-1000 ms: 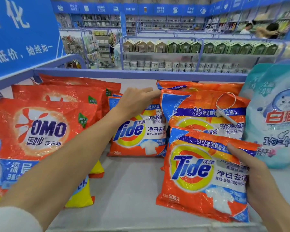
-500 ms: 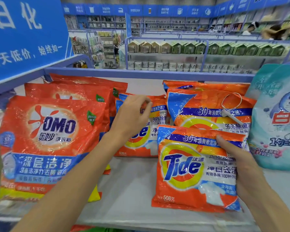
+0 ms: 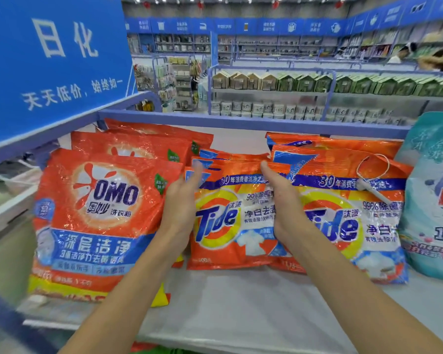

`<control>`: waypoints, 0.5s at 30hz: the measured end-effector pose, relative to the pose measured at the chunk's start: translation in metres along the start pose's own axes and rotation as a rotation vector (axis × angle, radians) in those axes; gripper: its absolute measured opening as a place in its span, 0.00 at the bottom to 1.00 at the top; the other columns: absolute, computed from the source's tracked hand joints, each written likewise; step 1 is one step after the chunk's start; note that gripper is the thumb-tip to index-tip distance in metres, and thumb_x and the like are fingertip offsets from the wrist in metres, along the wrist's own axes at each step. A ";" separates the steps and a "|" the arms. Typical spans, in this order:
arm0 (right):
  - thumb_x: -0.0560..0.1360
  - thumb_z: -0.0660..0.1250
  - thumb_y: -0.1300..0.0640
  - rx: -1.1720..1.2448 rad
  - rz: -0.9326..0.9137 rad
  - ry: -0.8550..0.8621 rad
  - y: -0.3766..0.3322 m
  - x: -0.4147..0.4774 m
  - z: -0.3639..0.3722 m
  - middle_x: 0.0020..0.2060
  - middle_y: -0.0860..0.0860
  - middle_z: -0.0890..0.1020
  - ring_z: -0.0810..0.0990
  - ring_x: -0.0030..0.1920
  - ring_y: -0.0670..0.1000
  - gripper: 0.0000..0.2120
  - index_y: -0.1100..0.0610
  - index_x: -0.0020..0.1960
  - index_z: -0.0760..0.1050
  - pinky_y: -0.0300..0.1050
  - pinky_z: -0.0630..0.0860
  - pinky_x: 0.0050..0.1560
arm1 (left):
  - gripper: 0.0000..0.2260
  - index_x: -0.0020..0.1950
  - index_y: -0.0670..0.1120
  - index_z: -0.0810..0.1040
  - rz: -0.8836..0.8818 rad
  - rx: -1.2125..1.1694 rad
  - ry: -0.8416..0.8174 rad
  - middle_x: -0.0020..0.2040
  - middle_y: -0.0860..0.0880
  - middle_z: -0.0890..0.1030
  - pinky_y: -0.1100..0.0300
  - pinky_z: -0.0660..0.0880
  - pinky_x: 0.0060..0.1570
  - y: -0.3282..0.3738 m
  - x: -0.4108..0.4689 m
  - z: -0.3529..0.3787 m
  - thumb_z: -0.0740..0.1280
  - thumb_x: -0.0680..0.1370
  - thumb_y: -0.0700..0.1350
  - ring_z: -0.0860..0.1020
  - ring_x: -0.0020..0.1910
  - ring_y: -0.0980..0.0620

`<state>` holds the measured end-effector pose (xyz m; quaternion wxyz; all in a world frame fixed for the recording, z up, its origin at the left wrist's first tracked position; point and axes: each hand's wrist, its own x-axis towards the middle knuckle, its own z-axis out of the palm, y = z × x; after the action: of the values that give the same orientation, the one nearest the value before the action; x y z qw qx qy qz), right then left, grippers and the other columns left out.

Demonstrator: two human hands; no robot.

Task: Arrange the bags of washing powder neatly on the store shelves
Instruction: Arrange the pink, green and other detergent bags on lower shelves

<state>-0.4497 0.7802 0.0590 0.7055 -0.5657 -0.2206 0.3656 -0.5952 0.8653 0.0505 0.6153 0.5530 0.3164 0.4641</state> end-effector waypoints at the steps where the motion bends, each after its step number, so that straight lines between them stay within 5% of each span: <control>1: 0.74 0.72 0.38 -0.040 -0.031 0.013 0.000 0.003 0.002 0.57 0.46 0.80 0.76 0.54 0.48 0.14 0.47 0.52 0.79 0.51 0.67 0.63 | 0.09 0.50 0.48 0.81 0.015 0.050 0.058 0.35 0.55 0.86 0.60 0.77 0.32 -0.001 0.009 0.000 0.63 0.84 0.49 0.84 0.32 0.58; 3: 0.71 0.76 0.39 -0.137 -0.068 0.039 -0.002 0.012 -0.001 0.49 0.50 0.86 0.83 0.51 0.56 0.18 0.53 0.44 0.81 0.56 0.75 0.63 | 0.04 0.51 0.48 0.80 -0.023 0.042 0.150 0.38 0.49 0.87 0.52 0.82 0.36 -0.003 0.027 -0.001 0.66 0.82 0.41 0.85 0.33 0.51; 6: 0.70 0.77 0.44 -0.367 -0.217 0.057 -0.008 0.022 -0.015 0.46 0.59 0.87 0.85 0.50 0.63 0.20 0.62 0.46 0.83 0.64 0.80 0.57 | 0.03 0.49 0.53 0.81 0.048 0.168 0.204 0.46 0.45 0.86 0.40 0.83 0.47 -0.013 0.041 0.004 0.68 0.79 0.44 0.85 0.44 0.42; 11: 0.78 0.73 0.51 -0.603 -0.399 0.156 -0.008 0.027 -0.022 0.46 0.45 0.85 0.83 0.44 0.44 0.07 0.53 0.54 0.83 0.40 0.76 0.45 | 0.05 0.58 0.47 0.76 0.230 0.315 0.261 0.43 0.60 0.75 0.60 0.70 0.42 -0.017 0.036 0.022 0.67 0.82 0.42 0.74 0.36 0.73; 15: 0.78 0.73 0.51 -0.568 -0.394 0.138 -0.001 0.006 -0.034 0.54 0.43 0.82 0.81 0.52 0.39 0.15 0.51 0.62 0.77 0.32 0.74 0.48 | 0.10 0.62 0.46 0.73 0.304 0.374 0.190 0.44 0.59 0.76 0.72 0.72 0.40 -0.017 0.027 0.017 0.68 0.82 0.41 0.73 0.36 0.75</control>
<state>-0.4206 0.7632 0.0500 0.5903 -0.7093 -0.3702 0.1072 -0.5662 0.8848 0.0399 0.3930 0.6524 0.3664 0.5346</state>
